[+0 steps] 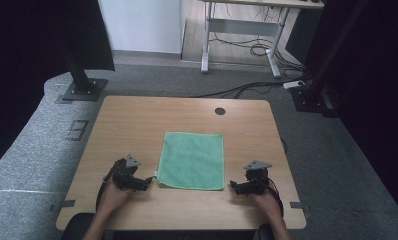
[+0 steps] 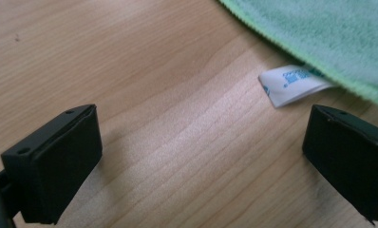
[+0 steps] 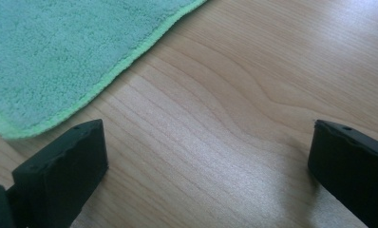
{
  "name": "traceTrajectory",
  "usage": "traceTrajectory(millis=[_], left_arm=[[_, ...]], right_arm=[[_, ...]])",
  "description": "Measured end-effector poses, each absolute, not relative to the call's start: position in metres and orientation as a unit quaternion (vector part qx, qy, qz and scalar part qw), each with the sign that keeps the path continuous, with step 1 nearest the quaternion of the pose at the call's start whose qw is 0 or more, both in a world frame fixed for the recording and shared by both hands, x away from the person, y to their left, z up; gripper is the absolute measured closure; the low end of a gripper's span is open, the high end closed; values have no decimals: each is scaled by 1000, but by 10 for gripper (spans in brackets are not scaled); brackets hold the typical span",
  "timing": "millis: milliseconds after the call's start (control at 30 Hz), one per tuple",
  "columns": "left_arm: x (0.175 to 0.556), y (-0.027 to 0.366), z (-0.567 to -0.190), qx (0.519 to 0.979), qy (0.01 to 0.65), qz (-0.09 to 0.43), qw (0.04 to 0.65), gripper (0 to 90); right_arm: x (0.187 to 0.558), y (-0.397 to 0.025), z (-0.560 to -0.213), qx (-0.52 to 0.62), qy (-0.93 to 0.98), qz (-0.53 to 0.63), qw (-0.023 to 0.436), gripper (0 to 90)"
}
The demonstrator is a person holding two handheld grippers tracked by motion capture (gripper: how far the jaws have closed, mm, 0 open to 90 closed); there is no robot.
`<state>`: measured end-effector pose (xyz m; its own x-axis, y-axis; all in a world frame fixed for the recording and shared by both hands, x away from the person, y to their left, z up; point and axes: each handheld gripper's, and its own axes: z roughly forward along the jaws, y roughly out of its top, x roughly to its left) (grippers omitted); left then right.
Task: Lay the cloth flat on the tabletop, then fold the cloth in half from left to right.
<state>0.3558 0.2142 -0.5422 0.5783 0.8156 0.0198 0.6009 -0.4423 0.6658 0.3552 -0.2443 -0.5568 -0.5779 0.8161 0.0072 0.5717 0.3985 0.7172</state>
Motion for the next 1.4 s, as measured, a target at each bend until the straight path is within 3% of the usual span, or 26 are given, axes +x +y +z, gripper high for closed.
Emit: traceTrajectory(millis=[200,367,567,700,1000,1167,1400], left_arm=[[361,186,-520,832,391,182,349,0],[361,172,-540,863,382,181,278,0],[358,182,-540,852,401,171,289,2],[352,202,-524,827,415,158,344,0],[356,246,-542,823,463,179,276,0],[357,249,-548,818,455,167,309,0],[357,249,-548,819,453,167,310,0]], right_arm=[[356,-243,-557,427,817,346,174,0],[356,-243,-557,429,816,346,175,0],[356,-243,-557,429,816,346,175,0],[356,-243,-557,429,816,346,175,0],[356,-243,-557,429,816,346,175,0],[356,-243,-557,429,816,346,175,0],[356,-243,-557,429,816,345,175,0]])
